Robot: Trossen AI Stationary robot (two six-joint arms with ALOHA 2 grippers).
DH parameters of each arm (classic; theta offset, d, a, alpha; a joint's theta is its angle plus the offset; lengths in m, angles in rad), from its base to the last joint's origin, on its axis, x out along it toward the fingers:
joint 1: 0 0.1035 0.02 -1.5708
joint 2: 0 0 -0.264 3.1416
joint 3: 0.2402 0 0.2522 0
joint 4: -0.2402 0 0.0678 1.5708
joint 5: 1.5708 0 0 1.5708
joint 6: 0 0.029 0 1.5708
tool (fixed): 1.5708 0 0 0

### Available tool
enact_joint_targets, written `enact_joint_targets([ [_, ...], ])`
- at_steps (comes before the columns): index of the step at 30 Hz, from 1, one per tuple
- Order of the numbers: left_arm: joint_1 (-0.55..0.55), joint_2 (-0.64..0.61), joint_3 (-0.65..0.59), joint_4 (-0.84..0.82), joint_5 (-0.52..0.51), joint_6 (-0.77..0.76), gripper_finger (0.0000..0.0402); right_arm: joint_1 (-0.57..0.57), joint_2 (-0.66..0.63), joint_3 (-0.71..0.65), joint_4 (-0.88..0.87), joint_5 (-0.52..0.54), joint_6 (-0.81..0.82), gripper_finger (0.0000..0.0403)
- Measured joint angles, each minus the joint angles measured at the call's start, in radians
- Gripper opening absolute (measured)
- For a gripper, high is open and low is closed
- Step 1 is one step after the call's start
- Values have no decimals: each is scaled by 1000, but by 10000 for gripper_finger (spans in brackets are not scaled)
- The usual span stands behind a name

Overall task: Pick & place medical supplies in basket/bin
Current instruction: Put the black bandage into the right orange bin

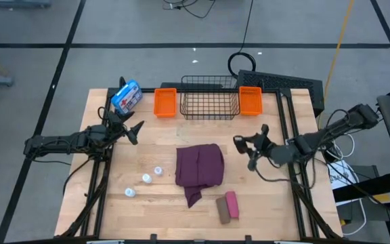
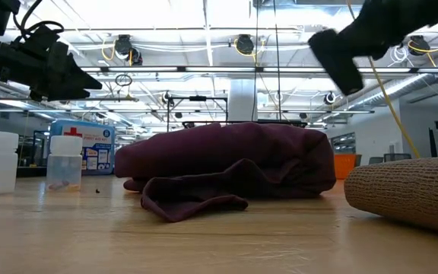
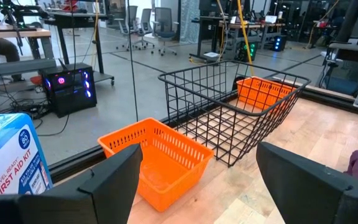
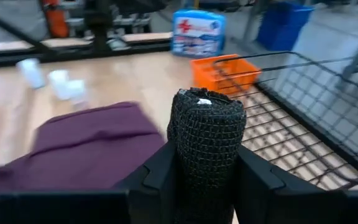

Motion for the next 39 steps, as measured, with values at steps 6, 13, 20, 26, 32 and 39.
enact_joint_targets([
  [6,0,0,0,-1,0,0,324,-183,-1,-41,135,-18,-63,109],
  [13,0,0,0,0,0,0,324,-424,3,-41,312,-19,-92,109],
  [20,0,0,0,-1,0,0,324,-714,5,67,232,-46,-65,109],
  [26,0,0,0,0,0,0,324,-1017,98,226,-25,-380,22,109],
  [32,0,0,0,0,0,0,324,-1239,246,286,-180,-584,83,109],
  [39,0,0,0,0,0,0,324,-1326,394,284,-265,-648,99,109],
])
